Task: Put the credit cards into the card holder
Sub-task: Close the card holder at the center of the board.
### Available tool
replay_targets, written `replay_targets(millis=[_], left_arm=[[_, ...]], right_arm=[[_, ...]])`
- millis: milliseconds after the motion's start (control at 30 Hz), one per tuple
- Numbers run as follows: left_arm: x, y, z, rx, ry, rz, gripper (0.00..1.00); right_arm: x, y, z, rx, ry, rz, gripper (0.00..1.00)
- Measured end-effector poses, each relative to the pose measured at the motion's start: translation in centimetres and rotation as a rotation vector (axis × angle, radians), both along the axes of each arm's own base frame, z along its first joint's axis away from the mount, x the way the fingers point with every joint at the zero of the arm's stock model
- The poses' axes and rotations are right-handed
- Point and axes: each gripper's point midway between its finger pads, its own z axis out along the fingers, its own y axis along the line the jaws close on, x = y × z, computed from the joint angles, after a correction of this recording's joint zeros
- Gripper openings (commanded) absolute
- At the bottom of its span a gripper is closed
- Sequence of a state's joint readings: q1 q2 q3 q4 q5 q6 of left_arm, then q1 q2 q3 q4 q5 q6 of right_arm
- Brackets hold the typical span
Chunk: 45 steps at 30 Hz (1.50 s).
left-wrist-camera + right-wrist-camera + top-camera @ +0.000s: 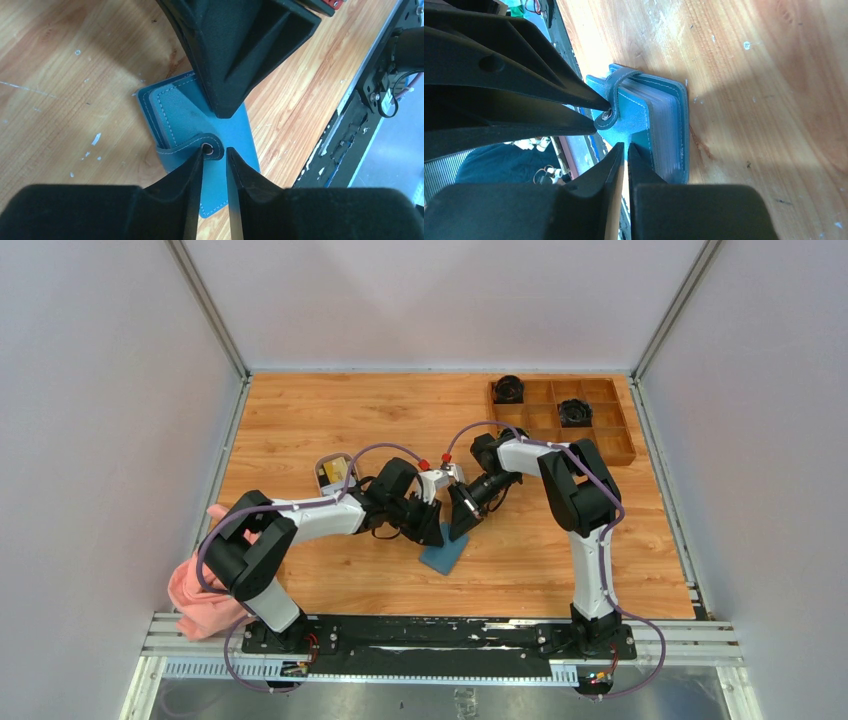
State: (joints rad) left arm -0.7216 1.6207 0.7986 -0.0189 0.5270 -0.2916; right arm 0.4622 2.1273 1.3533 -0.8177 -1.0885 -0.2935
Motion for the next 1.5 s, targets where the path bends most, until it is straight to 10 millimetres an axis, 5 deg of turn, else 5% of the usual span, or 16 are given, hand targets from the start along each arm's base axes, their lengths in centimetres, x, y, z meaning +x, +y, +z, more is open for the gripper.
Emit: replay_targets(millis=[300, 1500], left_arm=[[-0.19, -0.53, 0.2, -0.032, 0.036, 0.004, 0.38], [0.67, 0.22, -0.3, -0.209, 0.24, 0.115, 0.28]], right_arm=[[-0.02, -0.02, -0.01, -0.003, 0.002, -0.001, 0.1], [-0.05, -0.08, -0.18, -0.013, 0.009, -0.004, 0.1]])
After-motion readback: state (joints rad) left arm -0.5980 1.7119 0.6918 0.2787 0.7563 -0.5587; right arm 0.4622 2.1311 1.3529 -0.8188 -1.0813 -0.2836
